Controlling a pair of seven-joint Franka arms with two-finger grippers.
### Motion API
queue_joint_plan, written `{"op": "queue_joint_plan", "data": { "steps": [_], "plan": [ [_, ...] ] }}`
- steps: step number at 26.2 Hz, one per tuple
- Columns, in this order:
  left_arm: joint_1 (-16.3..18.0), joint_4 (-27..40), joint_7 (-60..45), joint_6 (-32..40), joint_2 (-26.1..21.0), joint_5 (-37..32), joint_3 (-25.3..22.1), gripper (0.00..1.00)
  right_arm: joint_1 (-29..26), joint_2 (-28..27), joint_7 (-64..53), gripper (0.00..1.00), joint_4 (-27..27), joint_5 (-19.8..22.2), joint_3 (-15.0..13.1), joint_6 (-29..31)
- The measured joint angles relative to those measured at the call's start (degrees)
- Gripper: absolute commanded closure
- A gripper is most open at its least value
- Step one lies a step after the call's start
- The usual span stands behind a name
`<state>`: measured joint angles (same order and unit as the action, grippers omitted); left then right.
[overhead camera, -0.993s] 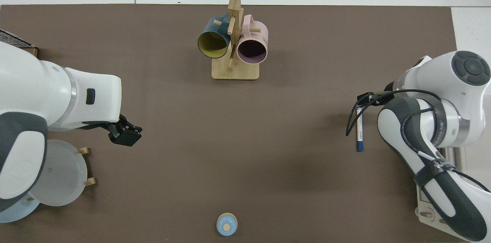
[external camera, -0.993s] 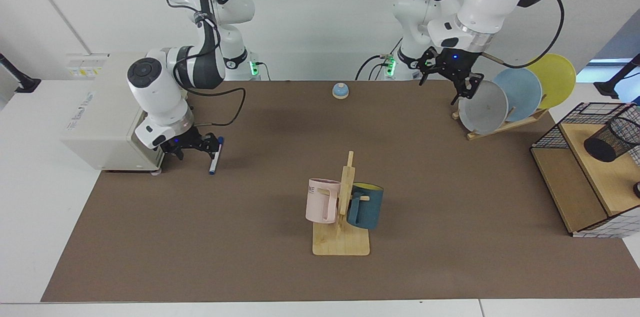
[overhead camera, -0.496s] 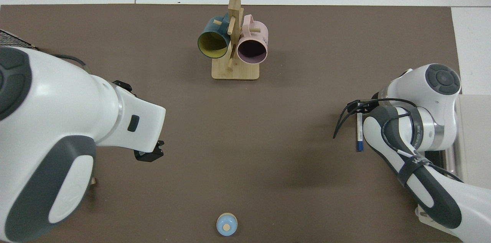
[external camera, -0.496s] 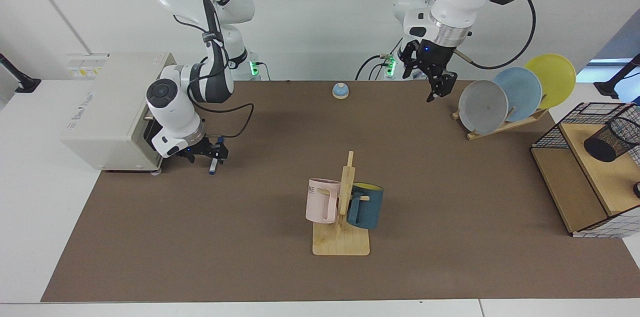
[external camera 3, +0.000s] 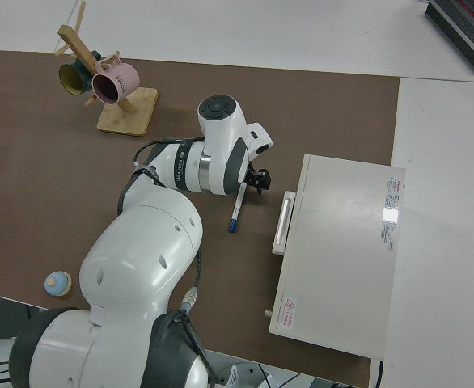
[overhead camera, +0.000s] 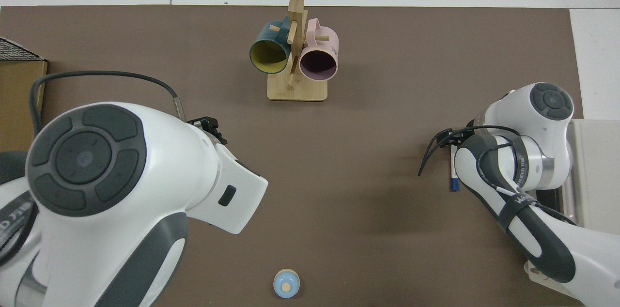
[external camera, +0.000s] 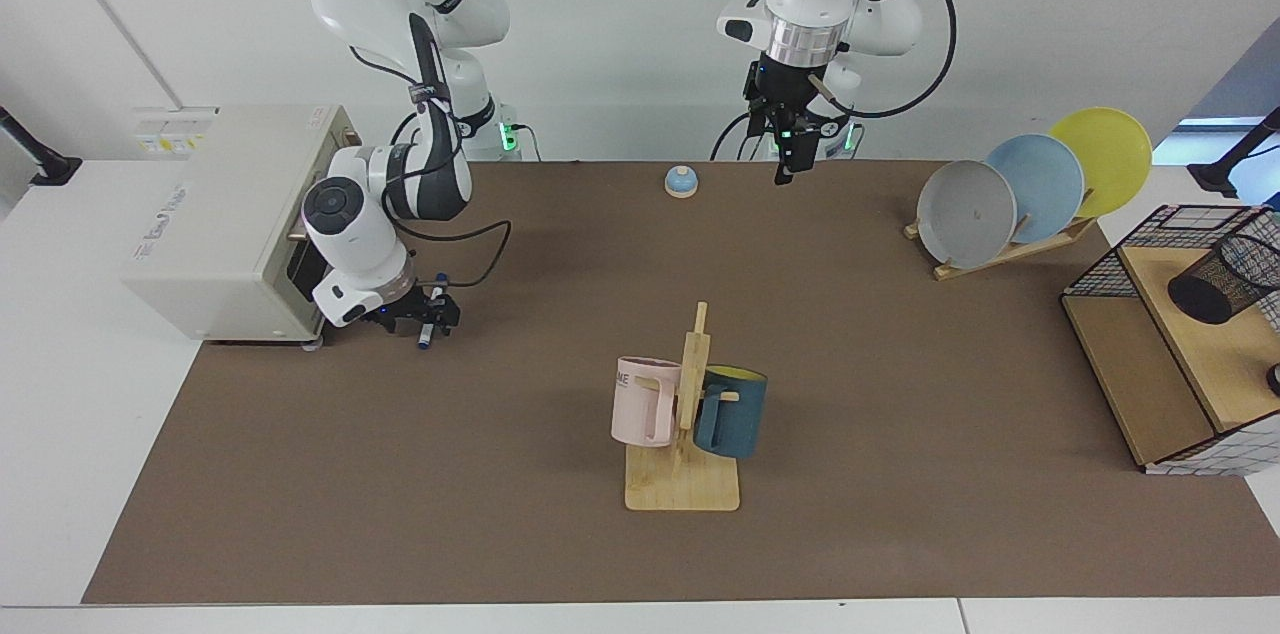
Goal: Put markers into pen holder
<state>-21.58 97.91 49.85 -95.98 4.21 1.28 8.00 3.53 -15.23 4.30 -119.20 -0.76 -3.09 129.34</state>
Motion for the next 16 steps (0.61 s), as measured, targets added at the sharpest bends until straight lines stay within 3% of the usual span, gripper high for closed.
{"op": "queue_joint_plan", "data": {
  "steps": [5, 10, 16],
  "plan": [
    [-0.27, 0.0, 1.83, -0.09, -0.01, 0.0, 0.23, 0.0, 0.0, -0.42, 0.0, 0.54, -0.05, 0.0, 0.0, 0.0],
    [-0.3, 0.0, 1.97, -0.09, -0.08, 0.0, -0.06, 0.0, 0.0, -0.48, 0.0, 1.0, -0.05, 0.0, 0.0, 0.0],
    [0.44, 0.0, 3.69, -0.08, -0.1, 0.0, -0.99, 0.0, 0.0, -0.47, 0.0, 1.0, -0.04, 0.0, 0.0, 0.0]
  ]
}}
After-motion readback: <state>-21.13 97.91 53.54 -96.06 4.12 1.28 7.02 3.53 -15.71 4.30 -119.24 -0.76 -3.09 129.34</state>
